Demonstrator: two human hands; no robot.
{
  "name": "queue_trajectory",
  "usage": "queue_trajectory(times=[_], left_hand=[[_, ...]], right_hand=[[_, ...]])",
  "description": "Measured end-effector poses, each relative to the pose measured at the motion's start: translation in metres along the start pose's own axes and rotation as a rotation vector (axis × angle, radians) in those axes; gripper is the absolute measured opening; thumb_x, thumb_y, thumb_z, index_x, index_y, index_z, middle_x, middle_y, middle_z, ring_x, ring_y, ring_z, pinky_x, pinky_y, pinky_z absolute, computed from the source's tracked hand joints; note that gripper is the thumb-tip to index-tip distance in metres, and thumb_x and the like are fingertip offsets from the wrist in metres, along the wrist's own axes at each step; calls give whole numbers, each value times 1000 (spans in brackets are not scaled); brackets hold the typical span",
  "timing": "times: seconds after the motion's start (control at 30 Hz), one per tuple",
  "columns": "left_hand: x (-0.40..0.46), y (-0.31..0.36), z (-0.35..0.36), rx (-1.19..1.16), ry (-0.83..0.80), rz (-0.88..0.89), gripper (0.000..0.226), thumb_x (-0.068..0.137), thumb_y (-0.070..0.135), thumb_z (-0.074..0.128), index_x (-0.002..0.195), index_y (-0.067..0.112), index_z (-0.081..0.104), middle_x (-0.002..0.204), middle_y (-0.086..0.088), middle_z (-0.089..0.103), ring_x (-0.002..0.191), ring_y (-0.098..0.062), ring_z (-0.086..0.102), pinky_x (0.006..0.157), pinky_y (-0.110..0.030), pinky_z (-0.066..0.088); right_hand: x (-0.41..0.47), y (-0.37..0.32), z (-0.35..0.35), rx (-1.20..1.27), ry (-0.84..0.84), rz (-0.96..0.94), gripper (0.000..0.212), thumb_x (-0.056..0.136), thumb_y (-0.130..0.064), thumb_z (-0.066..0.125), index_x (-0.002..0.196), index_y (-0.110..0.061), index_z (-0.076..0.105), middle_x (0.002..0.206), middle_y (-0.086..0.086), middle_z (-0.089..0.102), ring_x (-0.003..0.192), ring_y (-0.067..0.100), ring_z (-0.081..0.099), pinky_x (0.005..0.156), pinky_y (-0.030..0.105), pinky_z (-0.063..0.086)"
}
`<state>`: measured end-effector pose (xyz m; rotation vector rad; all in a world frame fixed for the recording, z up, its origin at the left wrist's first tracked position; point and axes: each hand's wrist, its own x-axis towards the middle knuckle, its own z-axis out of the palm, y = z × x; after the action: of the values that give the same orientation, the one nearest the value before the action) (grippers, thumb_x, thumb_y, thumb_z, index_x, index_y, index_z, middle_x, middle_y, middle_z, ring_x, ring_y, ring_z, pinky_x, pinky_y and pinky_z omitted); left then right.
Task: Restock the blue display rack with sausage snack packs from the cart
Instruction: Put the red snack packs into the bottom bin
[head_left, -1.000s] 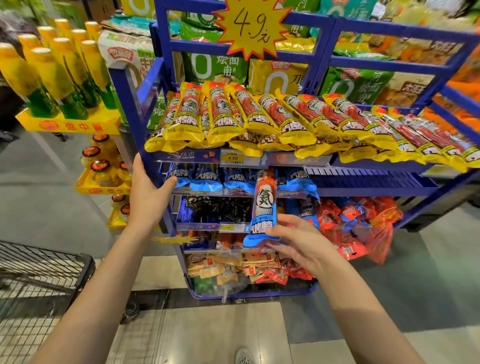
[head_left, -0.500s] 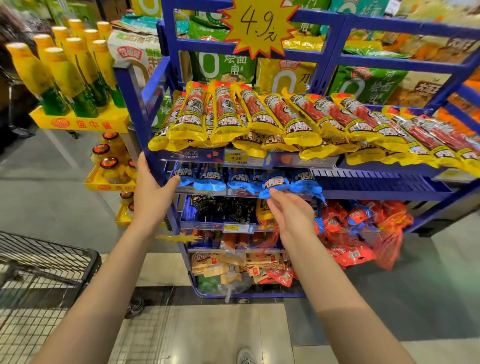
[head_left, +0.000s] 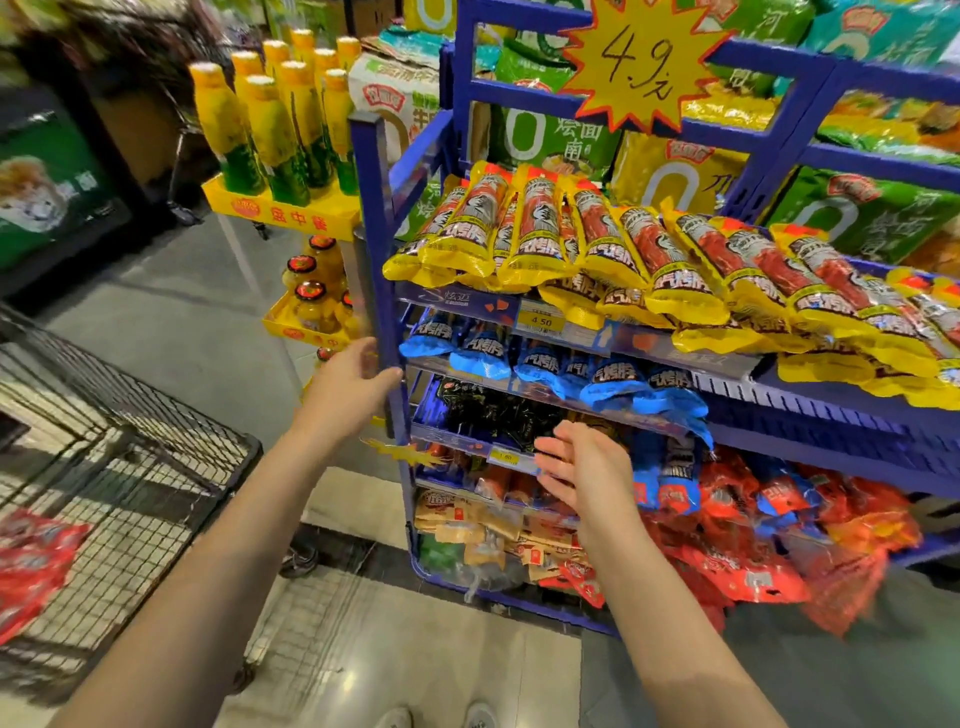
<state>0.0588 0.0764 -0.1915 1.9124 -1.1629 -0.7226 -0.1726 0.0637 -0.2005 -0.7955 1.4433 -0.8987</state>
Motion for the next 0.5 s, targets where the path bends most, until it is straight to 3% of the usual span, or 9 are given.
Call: queue_trajectory(times=[0.07,0.17,0.3,0.4,0.5], left_hand=[[-28,-11,-16,180,-2,-29,44,91,33,56,132,17,49,125,-5,59,111,-23,57,93,-39,47],[-79,-39,-44,402,112,-103,48,91,37,53,135,19,45,129,-3,57,113,-25,56,92,-38,47],[-150,-93,-78,552,204,-303,53,93,38,51,141,19,36,137,-5,49,123,-24,47,98,-39,43],[-203,-143,-100,593,194,-446,57,93,42,48,144,22,31,144,-3,42,129,-21,42,103,-36,39],[-249,-180,-121,568,173,-597,59,94,43,45,146,23,25,148,1,36,131,-19,39,103,-32,36]], right_hand=[[-6,6,13,-240,-123,-106,16,95,-22,51,101,-14,62,99,3,68,89,16,63,86,38,52],[-17,20,44,-527,-339,-354,14,93,-25,54,102,-18,62,89,-6,63,81,12,58,71,29,47],[-37,57,103,-885,-555,-606,32,91,-29,58,121,-18,58,113,2,64,107,18,57,90,32,43],[-67,88,150,-1085,-769,-729,51,87,-44,49,131,-17,51,129,3,57,121,22,51,100,35,38],[-99,120,197,-1184,-916,-827,47,87,-38,53,130,-20,50,128,2,55,121,23,48,102,35,36]])
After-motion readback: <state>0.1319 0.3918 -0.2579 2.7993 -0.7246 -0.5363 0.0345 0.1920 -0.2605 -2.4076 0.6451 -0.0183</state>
